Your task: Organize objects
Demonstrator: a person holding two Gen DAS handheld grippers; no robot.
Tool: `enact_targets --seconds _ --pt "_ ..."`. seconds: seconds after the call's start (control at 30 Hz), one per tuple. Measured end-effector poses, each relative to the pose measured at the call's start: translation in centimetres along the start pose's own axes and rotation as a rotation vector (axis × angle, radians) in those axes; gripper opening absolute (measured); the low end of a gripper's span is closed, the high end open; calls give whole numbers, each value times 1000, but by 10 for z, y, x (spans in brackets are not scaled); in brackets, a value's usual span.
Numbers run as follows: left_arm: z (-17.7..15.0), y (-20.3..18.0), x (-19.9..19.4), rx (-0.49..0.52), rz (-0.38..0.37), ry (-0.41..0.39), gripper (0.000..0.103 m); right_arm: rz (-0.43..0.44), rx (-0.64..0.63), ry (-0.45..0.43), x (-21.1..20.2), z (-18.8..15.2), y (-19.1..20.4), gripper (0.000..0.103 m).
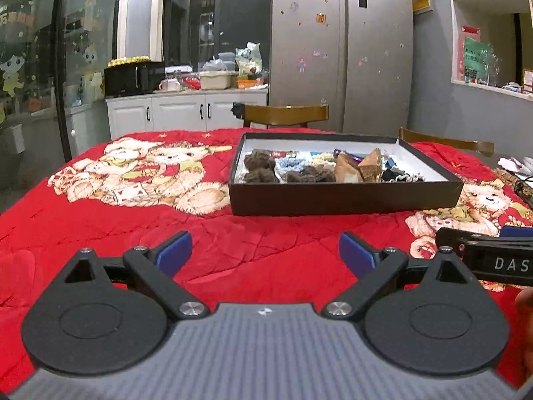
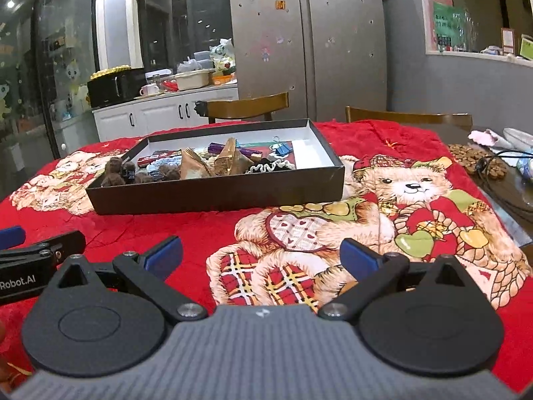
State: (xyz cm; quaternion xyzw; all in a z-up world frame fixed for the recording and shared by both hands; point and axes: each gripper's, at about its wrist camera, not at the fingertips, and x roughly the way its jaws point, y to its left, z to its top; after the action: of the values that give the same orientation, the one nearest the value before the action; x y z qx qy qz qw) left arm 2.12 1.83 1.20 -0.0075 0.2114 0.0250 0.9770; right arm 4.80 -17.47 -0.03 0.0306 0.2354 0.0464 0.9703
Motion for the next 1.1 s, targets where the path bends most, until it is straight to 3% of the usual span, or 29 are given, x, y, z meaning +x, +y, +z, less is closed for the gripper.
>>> enact_targets --seconds 0.5,1.1 --pt "-1 0 4 -7 14 33 97 11 -11 25 4 0 0 103" --pt "-2 -4 -3 8 16 1 97 16 -6 45 6 0 0 103"
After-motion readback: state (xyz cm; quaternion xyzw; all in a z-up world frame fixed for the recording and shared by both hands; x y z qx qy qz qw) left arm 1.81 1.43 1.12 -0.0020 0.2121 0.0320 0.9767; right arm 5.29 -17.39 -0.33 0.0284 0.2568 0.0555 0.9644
